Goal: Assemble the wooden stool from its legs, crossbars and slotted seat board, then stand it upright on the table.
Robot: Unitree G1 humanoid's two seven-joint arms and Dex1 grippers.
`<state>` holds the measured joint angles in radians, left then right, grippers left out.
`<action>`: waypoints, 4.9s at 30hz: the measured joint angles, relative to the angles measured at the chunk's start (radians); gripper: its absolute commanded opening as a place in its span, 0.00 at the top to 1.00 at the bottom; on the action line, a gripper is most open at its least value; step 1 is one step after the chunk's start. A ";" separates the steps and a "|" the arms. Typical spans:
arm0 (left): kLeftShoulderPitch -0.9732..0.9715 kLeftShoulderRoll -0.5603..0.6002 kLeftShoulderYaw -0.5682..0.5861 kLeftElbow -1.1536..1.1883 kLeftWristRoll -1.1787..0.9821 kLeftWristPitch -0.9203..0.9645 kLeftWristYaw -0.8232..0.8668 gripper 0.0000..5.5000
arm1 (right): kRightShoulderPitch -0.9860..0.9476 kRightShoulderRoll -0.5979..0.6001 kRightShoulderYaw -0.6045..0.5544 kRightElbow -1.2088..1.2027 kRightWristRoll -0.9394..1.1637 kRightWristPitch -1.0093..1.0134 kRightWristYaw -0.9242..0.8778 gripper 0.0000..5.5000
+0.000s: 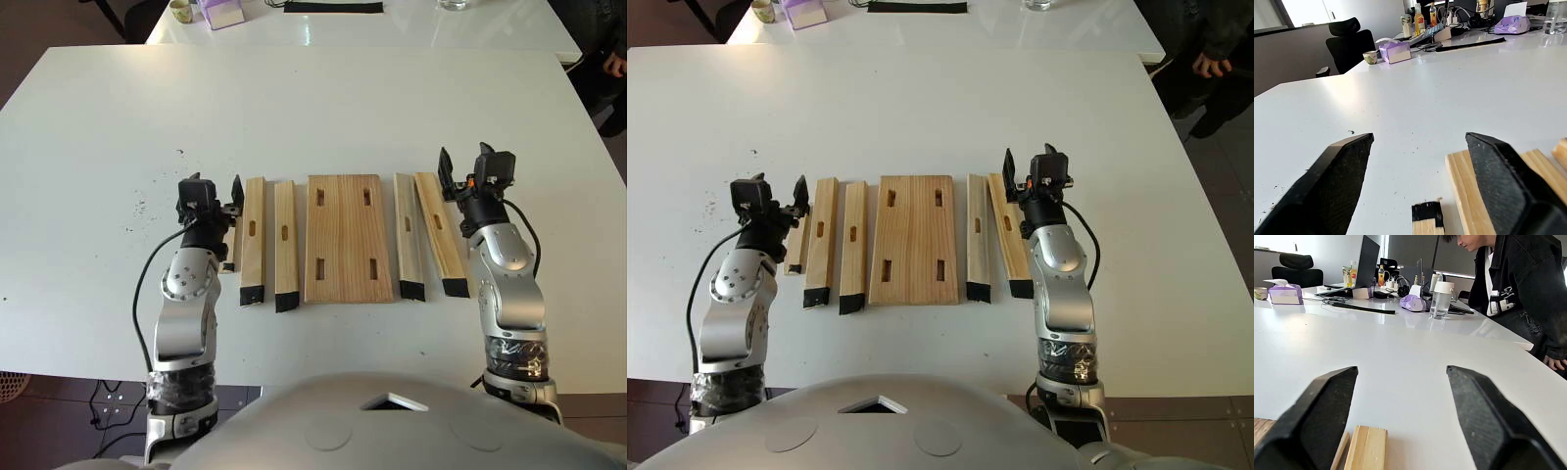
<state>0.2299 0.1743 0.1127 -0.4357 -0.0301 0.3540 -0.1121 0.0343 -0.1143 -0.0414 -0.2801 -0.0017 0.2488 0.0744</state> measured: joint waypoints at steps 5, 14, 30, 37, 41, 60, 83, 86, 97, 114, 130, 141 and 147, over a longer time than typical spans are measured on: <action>0.169 0.049 0.049 -0.138 -0.033 0.071 -0.060 0.36 | 0.062 0.009 -0.003 -0.065 0.000 0.012 -0.021 0.39; 0.272 0.047 0.035 -0.195 -0.046 0.114 -0.075 0.36 | 0.105 0.031 0.003 -0.098 -0.008 0.028 -0.041 0.39; 0.227 0.048 0.017 -0.126 -0.029 0.117 -0.056 0.36 | 0.086 0.032 0.001 -0.091 -0.015 0.028 -0.045 0.39; 0.221 0.049 0.015 -0.097 -0.029 0.112 -0.056 0.36 | 0.085 0.032 0.001 -0.084 -0.015 0.028 -0.045 0.39; 0.219 0.049 0.015 -0.097 -0.029 0.114 -0.056 0.36 | 0.085 0.032 0.002 -0.084 -0.015 0.028 -0.045 0.39; 0.184 0.088 -0.023 -0.062 -0.029 0.226 -0.064 0.36 | 0.085 0.033 0.012 -0.088 -0.015 0.032 -0.042 0.39; 0.090 0.120 0.089 -0.006 -0.141 0.319 -0.094 0.76 | 0.095 0.038 0.021 -0.100 -0.017 0.033 -0.051 0.38; -0.026 0.148 0.119 0.020 -0.119 0.206 -0.084 0.76 | 0.066 0.029 -0.013 -0.114 0.002 0.033 -0.047 0.38; -0.424 0.202 0.199 -0.210 -0.808 0.244 -0.314 0.76 | -0.170 -0.123 -0.167 -0.228 0.765 0.255 0.276 0.38; -0.467 0.376 0.009 -0.207 -1.274 0.435 -0.612 0.76 | -0.598 -0.526 -0.112 -0.095 1.612 0.773 0.683 0.38; -0.473 0.318 -0.061 -0.235 -1.099 0.305 -0.552 0.76 | -0.557 -0.474 -0.071 -0.095 1.353 0.682 0.660 0.43; -0.455 0.322 -0.067 -0.206 -1.104 0.296 -0.557 0.76 | -0.554 -0.475 -0.088 -0.098 1.371 0.683 0.684 0.75; -0.455 0.343 -0.059 -0.188 -1.179 0.334 -0.574 0.76 | -0.540 -0.479 -0.087 -0.109 1.377 0.684 0.705 0.76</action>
<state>-0.2250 0.5169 0.0534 -0.6236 -1.2092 0.6881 -0.6865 -0.5058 -0.5935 -0.1288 -0.3890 1.3750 0.9330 0.7793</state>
